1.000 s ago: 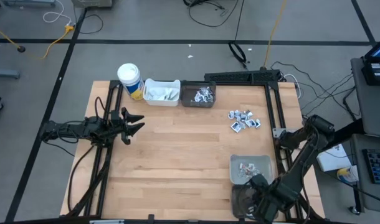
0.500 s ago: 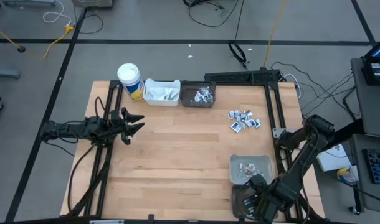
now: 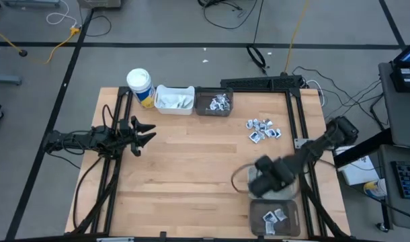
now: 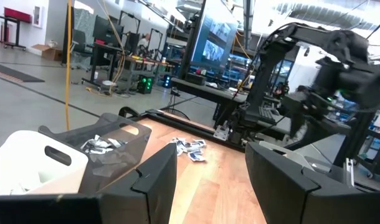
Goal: Pick & Place First Aid Supplies
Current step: Put the blue alcohol pad into the bottom black bin
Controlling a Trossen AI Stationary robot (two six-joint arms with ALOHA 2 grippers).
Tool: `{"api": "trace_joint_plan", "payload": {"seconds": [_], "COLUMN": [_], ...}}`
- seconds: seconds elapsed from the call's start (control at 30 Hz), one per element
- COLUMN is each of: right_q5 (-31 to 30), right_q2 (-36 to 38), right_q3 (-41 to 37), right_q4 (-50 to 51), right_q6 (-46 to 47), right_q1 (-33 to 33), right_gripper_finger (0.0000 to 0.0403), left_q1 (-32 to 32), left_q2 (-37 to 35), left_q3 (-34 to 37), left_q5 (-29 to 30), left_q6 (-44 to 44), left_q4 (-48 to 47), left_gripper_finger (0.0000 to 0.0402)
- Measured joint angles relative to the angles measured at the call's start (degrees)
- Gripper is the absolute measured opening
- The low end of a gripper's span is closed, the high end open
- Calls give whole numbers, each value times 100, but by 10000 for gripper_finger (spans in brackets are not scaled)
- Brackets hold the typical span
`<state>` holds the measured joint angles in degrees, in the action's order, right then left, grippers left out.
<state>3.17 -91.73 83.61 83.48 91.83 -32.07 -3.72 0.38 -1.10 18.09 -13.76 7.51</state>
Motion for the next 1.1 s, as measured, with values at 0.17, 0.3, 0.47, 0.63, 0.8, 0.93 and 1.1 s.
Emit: {"api": "trace_joint_plan", "payload": {"seconds": [0.17,0.3,0.47,0.63,0.8,0.93,1.1], "right_q5": [-346,-469,-469,-473,-473,-639,-449], "right_q2": [196,223,230,230,230,230,223], "right_q3": [0,0,0,0,0,-108,-747], "right_q4": [39,59,57,59,-3,-345,-1093], "right_q6": [-1102,-2109,-3361,-4361,-4984,-5310,-5463], "right_q1": [989,1833,2929,3959,4686,4902,4942], "right_gripper_finger": [173,171,171,171,171,171,171], "left_q1": [-1,0,1,0,0,-1,2], "left_q2": [-2,-1,-1,0,1,-1,0], "left_q3": [0,0,0,0,0,0,0], "left_q5": [-1,-1,0,-1,-1,0,-1], "left_q6": [0,0,0,-1,0,0,0], "left_q4": [0,0,2,1,2,1,0], "left_gripper_finger": [196,196,196,196,196,196,196]}}
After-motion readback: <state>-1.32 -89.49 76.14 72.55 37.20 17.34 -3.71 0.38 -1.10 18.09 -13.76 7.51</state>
